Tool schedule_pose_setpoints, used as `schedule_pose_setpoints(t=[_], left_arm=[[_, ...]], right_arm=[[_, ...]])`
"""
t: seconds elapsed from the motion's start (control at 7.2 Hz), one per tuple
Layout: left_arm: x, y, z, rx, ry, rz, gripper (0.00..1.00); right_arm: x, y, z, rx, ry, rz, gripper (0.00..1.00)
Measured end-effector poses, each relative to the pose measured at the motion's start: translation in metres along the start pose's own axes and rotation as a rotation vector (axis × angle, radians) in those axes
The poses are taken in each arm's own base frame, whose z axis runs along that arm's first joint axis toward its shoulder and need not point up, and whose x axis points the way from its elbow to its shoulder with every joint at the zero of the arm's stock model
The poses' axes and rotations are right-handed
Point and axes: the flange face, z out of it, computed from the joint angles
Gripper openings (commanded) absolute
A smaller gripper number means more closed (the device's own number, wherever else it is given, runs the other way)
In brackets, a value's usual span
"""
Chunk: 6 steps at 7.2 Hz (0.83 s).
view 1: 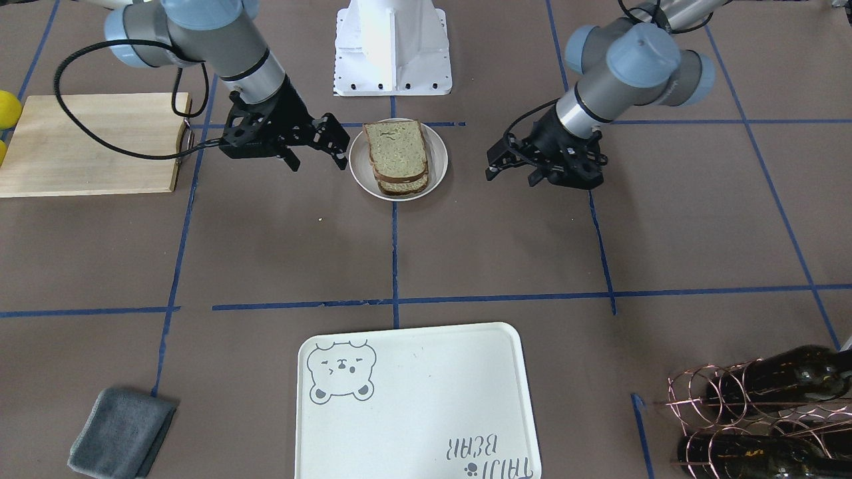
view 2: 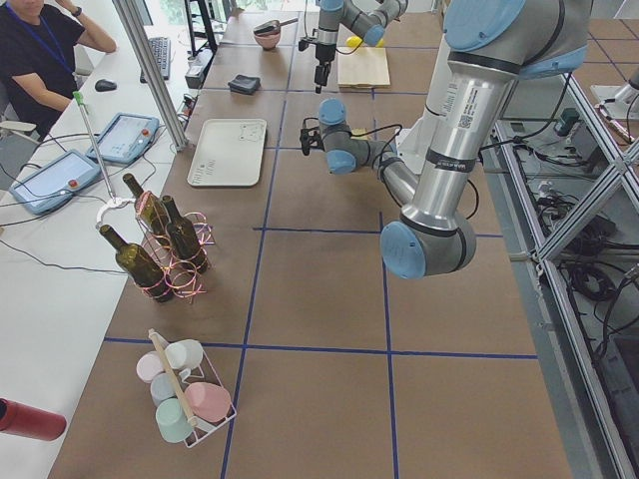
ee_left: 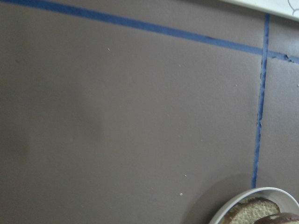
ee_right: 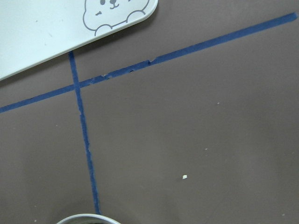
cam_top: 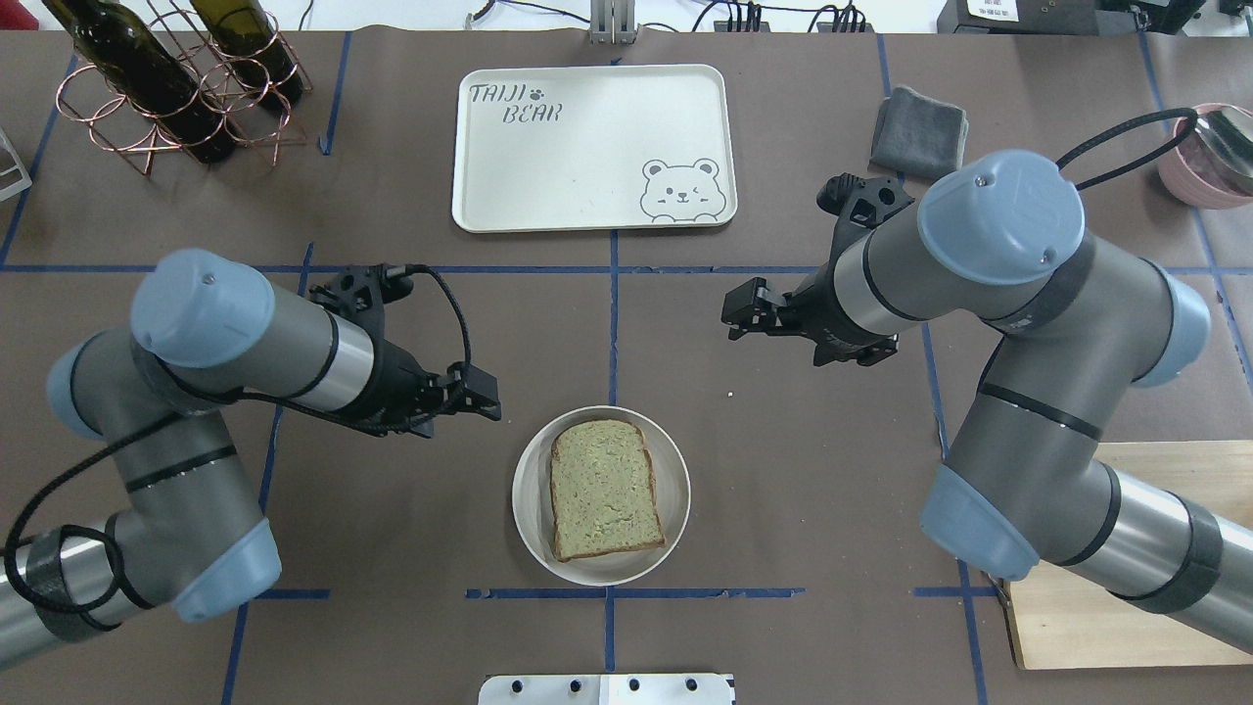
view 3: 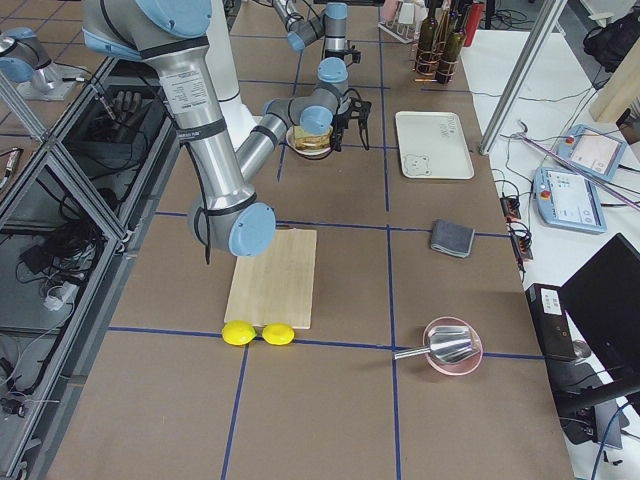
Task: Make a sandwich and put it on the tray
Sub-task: 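Move the left gripper to the plate rim while the right arm withdraws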
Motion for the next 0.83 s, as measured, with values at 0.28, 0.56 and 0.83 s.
schedule_pose_setpoints(t=[0.28,0.56,0.83], left_arm=[[0.011,0.039,0.033,-0.008,-0.018,-0.016,0.53],[0.022,0.068,0.062,-0.038,-0.06,-0.013,0.46],[0.03,0.073,0.076,-0.027,-0.091,-0.014,0.38]], right_arm=[[0.015,-0.015,-0.01,-0.002,0.083,-0.085,1.0],[0.021,-0.02,-0.018,0.001,0.097,-0.116,1.0],[0.022,-0.02,-0.02,0.003,0.096,-0.122,1.0]])
